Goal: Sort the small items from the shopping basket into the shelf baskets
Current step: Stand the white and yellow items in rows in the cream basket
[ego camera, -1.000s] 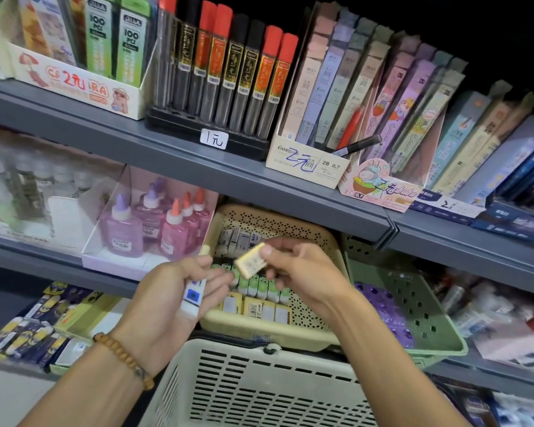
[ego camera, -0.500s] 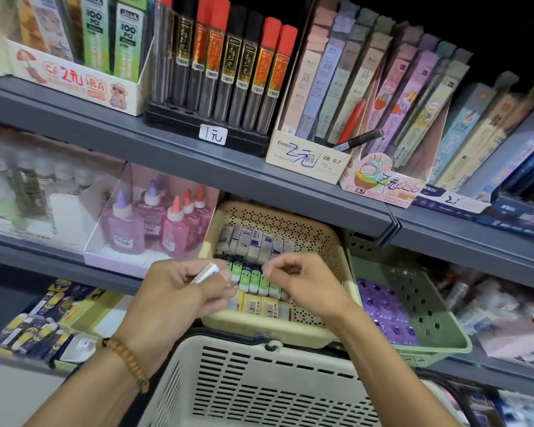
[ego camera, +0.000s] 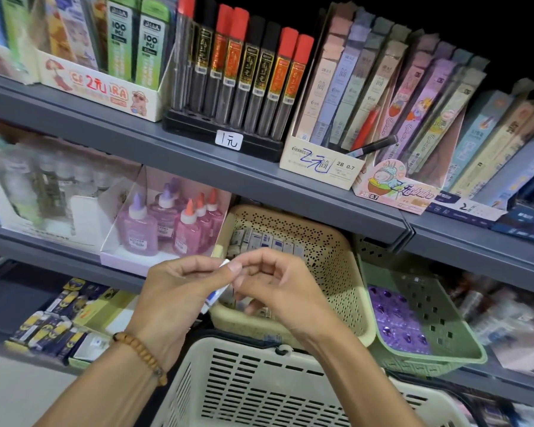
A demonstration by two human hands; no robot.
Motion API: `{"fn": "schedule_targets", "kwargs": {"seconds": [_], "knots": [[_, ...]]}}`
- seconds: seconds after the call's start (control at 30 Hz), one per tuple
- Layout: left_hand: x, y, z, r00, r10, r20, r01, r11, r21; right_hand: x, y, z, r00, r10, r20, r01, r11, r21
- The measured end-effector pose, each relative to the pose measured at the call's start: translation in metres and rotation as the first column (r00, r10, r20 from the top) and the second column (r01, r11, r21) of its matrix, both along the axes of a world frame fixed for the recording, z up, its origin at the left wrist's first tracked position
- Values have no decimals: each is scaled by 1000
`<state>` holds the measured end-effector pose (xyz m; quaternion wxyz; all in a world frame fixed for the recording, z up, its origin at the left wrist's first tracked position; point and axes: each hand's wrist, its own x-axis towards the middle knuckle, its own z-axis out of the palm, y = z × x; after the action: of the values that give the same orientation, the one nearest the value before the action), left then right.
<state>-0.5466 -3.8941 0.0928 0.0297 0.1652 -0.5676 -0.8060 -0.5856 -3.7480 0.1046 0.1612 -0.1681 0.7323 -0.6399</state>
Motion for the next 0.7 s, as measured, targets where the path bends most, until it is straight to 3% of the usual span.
{"fn": "schedule_targets", "kwargs": {"seconds": [0.17, 0.27, 0.33, 0.4, 0.5, 0.7], "knots": [[-6, 3, -6, 1000, 14, 14, -15, 1000, 12, -7, -2, -4, 995, -52, 81, 54, 998, -20], [-5, 1, -10, 999, 27, -37, -32, 989, -145, -22, 2, -4, 985, -90, 144, 93, 996, -11], [-3, -2, -15, 990, 72, -120, -116, 905, -409, -43, 9, -5, 962, -216, 165, 217, 976, 12], [1, -4, -20, 980, 82, -180, -181, 739, -649, -70, 13, -9, 917, -359, 173, 355, 933, 59], [2, -7, -26, 987, 67, -144, -156, 581, -799, -113, 7, -22, 874, -463, 145, 436, 881, 182], [-4, -10, -40, 993, 76, -86, -115, 646, -755, -162, -28, -48, 896, -437, 75, 411, 882, 230]]}}
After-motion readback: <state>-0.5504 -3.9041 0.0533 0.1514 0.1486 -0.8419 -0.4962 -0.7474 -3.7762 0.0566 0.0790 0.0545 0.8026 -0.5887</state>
